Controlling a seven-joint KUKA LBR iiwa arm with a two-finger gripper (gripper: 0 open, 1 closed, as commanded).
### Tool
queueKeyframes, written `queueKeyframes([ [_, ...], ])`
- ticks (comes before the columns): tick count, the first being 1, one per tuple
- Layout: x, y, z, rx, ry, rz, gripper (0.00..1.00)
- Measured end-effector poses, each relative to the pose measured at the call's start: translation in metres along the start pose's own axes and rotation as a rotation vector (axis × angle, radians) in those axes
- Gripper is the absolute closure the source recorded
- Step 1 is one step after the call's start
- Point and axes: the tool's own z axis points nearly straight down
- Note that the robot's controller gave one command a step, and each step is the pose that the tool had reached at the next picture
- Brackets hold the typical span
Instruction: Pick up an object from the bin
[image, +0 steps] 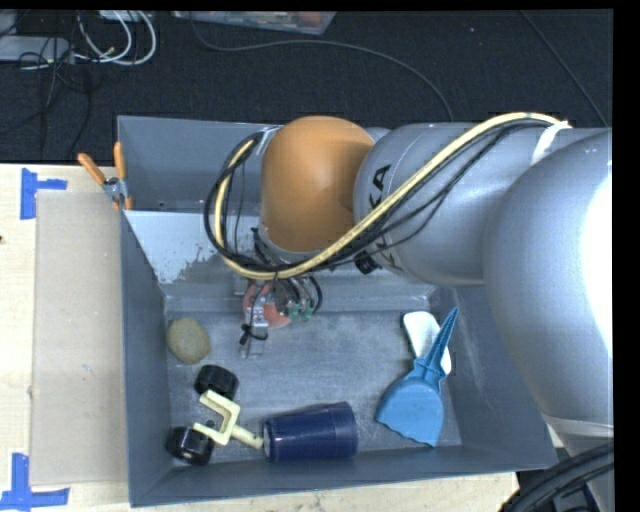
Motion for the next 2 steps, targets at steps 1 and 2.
queueKeyframes([
  [1, -0.006, 0.034, 0.048, 0.0, 0.0, -0.135, 0.0],
  [2, -0.005, 0.051, 0.044, 0.0, 0.001, -0.138, 0.0],
])
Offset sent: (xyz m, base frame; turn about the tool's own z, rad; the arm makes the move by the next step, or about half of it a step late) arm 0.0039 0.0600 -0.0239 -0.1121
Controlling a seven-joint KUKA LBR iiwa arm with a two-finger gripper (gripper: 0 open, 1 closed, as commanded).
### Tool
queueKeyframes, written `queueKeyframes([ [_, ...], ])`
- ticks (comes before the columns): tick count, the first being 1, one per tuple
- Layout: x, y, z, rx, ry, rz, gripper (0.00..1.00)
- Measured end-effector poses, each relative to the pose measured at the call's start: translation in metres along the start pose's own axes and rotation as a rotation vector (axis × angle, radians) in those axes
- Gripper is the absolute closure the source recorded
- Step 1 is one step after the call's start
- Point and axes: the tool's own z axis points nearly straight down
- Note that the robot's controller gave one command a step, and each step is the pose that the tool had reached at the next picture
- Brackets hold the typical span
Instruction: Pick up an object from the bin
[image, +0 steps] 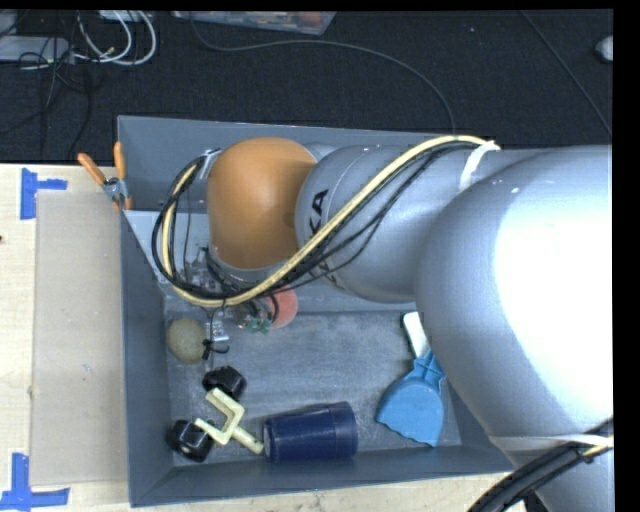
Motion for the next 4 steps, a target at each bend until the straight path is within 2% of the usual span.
queueKeyframes([
  [1, -0.001, 0.014, -0.002, 0.0, -0.003, -0.154, 0.0],
  [2, -0.008, 0.009, 0.05, 0.0, 0.002, 0.057, 0.0],
  [3, -0.012, 0.004, 0.049, -0.001, -0.002, -0.087, 1.0],
  [4, -0.012, 0.004, 0.049, -0.001, -0.002, -0.087, 1.0],
])
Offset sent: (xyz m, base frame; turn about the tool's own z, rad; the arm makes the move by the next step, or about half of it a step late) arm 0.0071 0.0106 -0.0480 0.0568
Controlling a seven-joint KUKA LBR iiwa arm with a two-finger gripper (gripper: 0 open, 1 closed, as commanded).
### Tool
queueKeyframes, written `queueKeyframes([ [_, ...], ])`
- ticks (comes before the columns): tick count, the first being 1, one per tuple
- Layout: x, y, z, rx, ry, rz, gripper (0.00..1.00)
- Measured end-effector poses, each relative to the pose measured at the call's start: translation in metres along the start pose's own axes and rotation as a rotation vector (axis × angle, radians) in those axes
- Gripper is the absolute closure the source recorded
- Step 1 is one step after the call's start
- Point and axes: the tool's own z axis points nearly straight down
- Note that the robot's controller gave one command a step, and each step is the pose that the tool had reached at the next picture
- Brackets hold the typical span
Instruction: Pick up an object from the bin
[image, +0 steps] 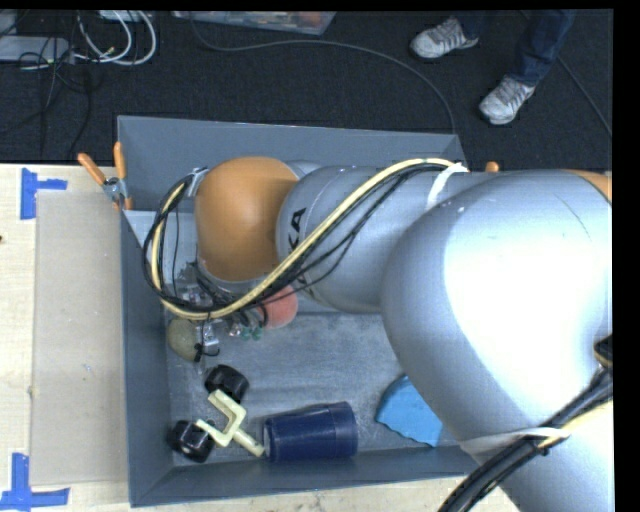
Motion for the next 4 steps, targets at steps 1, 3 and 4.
queueKeyframes([
  [1, 0.001, 0.0, -0.006, 0.0, 0.003, 0.001, 1.0],
  [3, 0.002, 0.0, -0.059, 0.001, 0.006, 0.001, 1.0],
  [4, 0.001, 0.0, -0.09, 0.001, 0.003, 0.001, 1.0],
])
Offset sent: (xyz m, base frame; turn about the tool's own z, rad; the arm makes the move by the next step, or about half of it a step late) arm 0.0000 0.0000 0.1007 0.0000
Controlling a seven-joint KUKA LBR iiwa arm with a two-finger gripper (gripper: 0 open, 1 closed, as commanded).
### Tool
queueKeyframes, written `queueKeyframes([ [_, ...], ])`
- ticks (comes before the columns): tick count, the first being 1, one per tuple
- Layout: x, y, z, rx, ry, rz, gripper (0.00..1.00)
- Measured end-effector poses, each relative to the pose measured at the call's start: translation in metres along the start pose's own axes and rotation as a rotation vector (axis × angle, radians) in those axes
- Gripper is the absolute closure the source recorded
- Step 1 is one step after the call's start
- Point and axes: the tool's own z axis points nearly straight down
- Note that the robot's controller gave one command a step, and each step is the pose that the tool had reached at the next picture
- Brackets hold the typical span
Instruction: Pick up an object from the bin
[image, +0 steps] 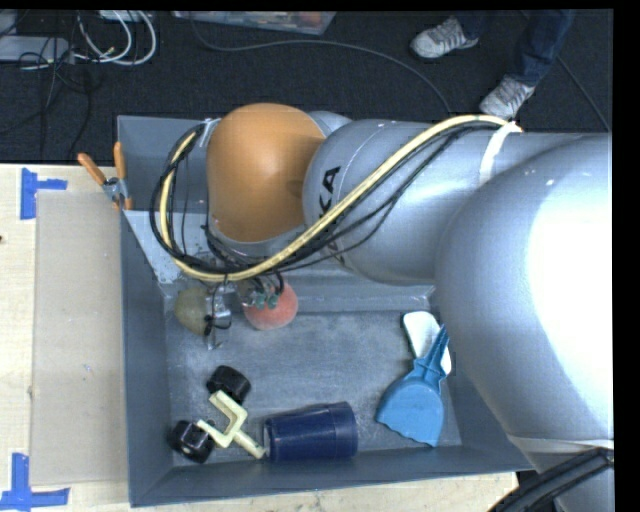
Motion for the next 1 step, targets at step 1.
queueKeyframes([
  [1, -0.0008, 0.0004, -0.0215, -0.001, -0.004, 0.001, 1.0],
])
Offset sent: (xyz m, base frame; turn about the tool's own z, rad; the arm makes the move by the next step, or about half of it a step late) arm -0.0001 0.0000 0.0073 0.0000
